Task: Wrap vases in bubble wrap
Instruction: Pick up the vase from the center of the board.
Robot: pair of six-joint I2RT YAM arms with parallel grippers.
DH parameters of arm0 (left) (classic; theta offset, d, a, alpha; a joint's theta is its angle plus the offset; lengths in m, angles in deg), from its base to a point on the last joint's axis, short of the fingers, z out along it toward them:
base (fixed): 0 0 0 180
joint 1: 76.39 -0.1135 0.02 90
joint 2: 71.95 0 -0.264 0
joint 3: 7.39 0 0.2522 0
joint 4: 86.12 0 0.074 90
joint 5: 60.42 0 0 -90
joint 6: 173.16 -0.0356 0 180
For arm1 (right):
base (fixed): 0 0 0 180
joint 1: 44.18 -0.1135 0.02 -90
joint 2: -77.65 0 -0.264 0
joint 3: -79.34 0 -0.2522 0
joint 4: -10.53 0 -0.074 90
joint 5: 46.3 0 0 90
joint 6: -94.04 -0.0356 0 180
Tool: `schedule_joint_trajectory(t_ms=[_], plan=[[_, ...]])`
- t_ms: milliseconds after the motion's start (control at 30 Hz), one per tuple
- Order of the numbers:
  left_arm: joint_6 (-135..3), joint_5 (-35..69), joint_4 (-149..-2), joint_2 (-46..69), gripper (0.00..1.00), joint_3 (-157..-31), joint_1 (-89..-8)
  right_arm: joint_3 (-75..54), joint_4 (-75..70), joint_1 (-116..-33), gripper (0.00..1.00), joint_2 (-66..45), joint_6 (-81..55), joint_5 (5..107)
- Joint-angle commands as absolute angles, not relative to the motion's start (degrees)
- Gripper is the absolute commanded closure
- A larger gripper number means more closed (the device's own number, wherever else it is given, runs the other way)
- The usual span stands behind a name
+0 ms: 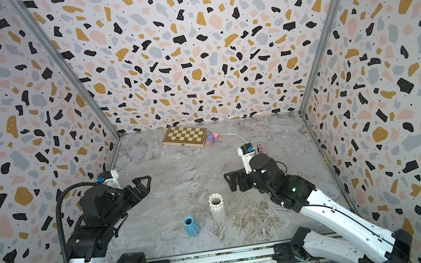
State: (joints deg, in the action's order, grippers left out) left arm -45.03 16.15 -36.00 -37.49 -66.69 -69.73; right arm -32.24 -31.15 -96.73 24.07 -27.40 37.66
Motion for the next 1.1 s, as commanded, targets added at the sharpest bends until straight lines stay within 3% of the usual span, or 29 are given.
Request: schedule_joint_trajectory(t_ms=[0,167,367,500,600,733,1067], plan=[[-44.3,8.0,-28.4,-38.7,0.01,-67.2,-65.4,-30.5,-40.6,-109.0,0.01,21.6,-36.4,29.0],[-41.8,14.0,-28.0,-38.9,0.01,-66.6,-55.5,-27.7,-42.9,-119.7,0.01,12.4,-41.8,21.5],[-39.5,18.9,-33.9,-36.6,0.01,-64.5,-48.0,-24.8,-43.4,-119.3,0.00,4.5,-42.8,16.2],[-38.9,20.1,-36.9,-34.7,0.01,-63.3,-46.1,-25.0,-40.7,-116.1,0.05,1.7,-41.3,18.5],[-39.4,20.2,-37.6,-33.9,0.01,-63.1,-45.9,-25.0,-38.4,-114.8,0.16,0.8,-40.0,20.2],[-39.2,20.4,-38.3,-34.2,0.01,-62.4,-45.9,-24.3,-37.9,-114.6,0.23,-1.7,-38.8,20.6],[-39.3,19.9,-37.4,-34.5,0.01,-63.1,-45.9,-21.3,-38.9,-114.2,0.62,-3.3,-39.0,22.3]])
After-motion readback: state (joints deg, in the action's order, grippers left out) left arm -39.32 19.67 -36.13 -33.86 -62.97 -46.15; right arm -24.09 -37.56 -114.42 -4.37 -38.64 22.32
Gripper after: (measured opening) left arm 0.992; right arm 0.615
